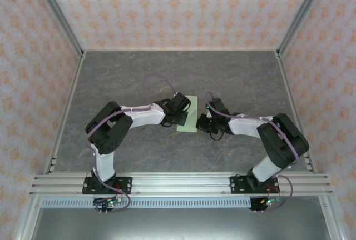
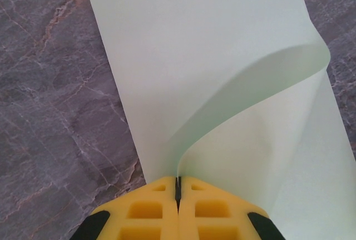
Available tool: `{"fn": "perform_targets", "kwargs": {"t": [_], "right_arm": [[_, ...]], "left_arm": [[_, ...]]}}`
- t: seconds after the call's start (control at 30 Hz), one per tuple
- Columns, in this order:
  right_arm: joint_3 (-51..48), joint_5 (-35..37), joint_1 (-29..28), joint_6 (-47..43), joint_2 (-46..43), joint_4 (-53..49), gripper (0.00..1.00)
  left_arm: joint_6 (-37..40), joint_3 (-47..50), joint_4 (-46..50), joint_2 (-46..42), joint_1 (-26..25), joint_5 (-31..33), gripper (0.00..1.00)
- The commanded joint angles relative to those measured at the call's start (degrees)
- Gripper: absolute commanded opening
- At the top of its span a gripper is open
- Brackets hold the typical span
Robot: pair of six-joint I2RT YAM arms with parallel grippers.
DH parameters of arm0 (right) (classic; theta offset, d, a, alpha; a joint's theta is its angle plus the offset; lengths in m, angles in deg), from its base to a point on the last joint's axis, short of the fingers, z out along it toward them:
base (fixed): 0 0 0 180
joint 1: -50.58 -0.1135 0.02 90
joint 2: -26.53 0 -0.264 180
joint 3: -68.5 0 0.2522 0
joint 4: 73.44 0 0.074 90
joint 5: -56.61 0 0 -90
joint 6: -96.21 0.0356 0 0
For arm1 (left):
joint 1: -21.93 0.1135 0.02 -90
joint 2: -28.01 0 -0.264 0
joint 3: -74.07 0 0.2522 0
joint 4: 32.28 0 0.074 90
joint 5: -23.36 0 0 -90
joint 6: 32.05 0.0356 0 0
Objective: Fold a paper plane with a square sheet of paper (fold left side to right side)
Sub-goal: Fold the triangle a second time at the center of the table.
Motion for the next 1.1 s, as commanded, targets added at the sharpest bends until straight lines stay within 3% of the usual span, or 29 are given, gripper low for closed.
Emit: {"fn": "perform_targets", "kwargs": {"t": [0.0,0.37,0.7,1.07], "right_arm": [[-1.96,-4.10,2.49,3.58,-2.96,6.44,0.05],[5.20,-6.99,2.29,8.22,5.70,17.25,0.05],[11.65,-7.44,0.27,8.51,13.67,16.44,0.04],[11.40,-5.13,0.15,4.57,14.37,9.51,0.04]], "left_arm": [[0.62,1.32,-0.39,2.48,0.56,-0.76,0.00],[0.71,1.32,-0.34,2.56,0.52,-1.43,0.00],[0.78,0.92,-0.05,2.87,0.49,-1.56,0.00],[1.13,0.46,0.65,3.13,0.48,-1.44,0.00]]}}
